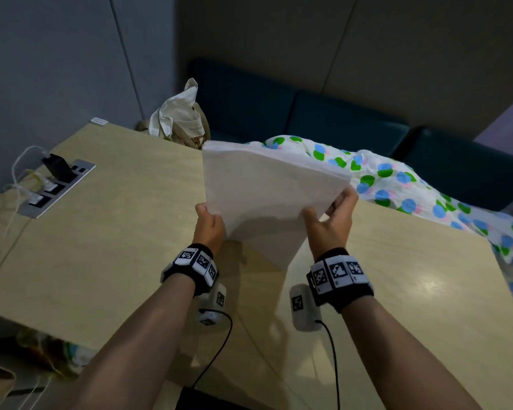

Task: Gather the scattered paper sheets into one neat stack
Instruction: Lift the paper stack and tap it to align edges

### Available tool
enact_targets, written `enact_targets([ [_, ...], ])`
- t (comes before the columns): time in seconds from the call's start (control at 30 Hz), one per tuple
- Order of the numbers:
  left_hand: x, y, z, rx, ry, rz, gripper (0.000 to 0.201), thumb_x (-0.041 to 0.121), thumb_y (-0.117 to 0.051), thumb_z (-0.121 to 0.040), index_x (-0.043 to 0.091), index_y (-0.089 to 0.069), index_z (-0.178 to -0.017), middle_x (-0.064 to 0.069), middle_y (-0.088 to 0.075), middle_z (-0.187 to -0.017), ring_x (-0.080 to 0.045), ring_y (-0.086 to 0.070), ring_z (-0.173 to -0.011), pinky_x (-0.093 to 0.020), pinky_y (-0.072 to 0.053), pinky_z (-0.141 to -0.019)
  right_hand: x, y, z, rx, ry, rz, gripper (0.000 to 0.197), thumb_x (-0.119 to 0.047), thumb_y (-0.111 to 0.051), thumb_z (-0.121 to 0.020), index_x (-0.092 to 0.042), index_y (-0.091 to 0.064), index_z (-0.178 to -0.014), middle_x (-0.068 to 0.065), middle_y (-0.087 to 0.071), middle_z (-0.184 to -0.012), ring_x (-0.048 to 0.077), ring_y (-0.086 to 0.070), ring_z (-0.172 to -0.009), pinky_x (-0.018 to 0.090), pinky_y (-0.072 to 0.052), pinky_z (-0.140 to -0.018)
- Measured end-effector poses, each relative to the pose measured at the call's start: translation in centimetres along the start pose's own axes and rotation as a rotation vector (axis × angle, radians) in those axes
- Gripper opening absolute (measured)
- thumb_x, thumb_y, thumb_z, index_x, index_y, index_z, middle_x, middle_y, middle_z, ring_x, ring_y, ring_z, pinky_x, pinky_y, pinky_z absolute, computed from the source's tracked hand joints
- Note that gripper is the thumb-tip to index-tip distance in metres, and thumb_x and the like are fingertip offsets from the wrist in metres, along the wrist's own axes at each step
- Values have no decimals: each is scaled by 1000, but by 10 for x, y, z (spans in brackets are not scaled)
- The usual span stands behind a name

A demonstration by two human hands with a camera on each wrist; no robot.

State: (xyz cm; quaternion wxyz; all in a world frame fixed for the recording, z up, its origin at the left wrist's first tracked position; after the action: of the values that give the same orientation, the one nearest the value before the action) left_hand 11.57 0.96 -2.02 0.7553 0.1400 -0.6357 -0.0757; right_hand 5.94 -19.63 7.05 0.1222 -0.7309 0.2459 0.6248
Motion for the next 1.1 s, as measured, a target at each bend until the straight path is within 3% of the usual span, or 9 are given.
enact_targets([
  [0.13,-2,3,-3,0,7,-47,36,9,-31,-99,-5,-22,-132,-6,-42,-93,-21,-44,-87,-29,-34,-75,-74,0,-20,-112,304,435,67,-12,-63,-73,-27,-34,-132,-8,-52,-105,14,-58,-82,30,-51,-75],
  [0.3,-2,6,-5,-46,15,-80,33,12,-31,-101,-6,-25,-128,-6,-45,-87,-21,-44,-88,-28,-33,-76,-117,-17,-31,-328,472,1091,43,-20,-56,-79,-20,-48,-122,3,-65,-106,30,-61,-96,36,-46,-71],
  [0.5,-3,10,2,-108,-2,-77,16,15,-33,-100,8,-29,-114,-1,-46,-84,-23,-48,-89,-31,-37,-78,-123,-65,-27,-626,640,1315,22,-19,-49,-88,-12,-52,-109,14,-62,-105,37,-60,-94,34,-34,-67],
  [0.6,-9,16,7,-183,36,-105,16,17,-41,-98,17,-29,-109,-4,-49,-104,-23,-50,-98,-32,-40,-82,-127,-65,-39,-638,571,1278,12,-18,-49,-89,-13,-58,-96,16,-62,-104,37,-60,-94,33,-36,-67],
  [0.7,-22,35,5,-192,84,-73,26,25,-62,-87,11,-46,-102,-8,-55,-101,-23,-54,-92,-35,-42,-77,-131,-43,-62,-557,477,1122,6,-21,-55,-85,-16,-57,-85,13,-65,-95,34,-60,-93,36,-45,-72],
  [0.87,-25,69,9,-61,286,476,32,8,-67,-84,9,-60,-115,-7,-66,-103,-26,-62,-96,-40,-47,-95,-93,9,-96,-452,157,601,12,-6,-61,-84,-1,-65,-95,13,-67,-90,17,-62,-77,37,-49,-81],
  [0.97,-6,75,4,-12,240,636,31,1,-60,-87,6,-58,-118,-7,-67,-103,-27,-63,-101,-44,-48,-98,-48,29,-89,-360,-23,305,16,5,-57,-84,-2,-64,-97,-1,-70,-76,-1,-60,-58,25,-52,-70],
  [1.03,10,77,0,62,157,606,21,2,-58,-89,12,-61,-107,-3,-67,-99,-22,-63,-94,-41,-48,-94,-18,39,-74,-295,-150,130,17,8,-55,-85,-5,-63,-91,-9,-70,-59,0,-63,-52,19,-53,-55],
  [1.1,22,79,0,163,56,501,18,4,-59,-88,20,-61,-96,1,-67,-94,-16,-62,-87,-38,-50,-89,13,46,-56,-246,-203,77,15,5,-60,-82,-9,-65,-81,-3,-70,-60,11,-64,-57,26,-51,-59],
])
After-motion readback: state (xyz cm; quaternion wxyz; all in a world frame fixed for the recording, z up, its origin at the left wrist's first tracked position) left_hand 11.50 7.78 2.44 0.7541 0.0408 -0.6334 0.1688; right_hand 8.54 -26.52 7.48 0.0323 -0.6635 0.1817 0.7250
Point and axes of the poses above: each hand's wrist, its own z-axis away from the middle knuckle, its own y-axis out of the back of the hand, x = y × z, the point moved 3 cm from there along -z, towards the middle knuckle
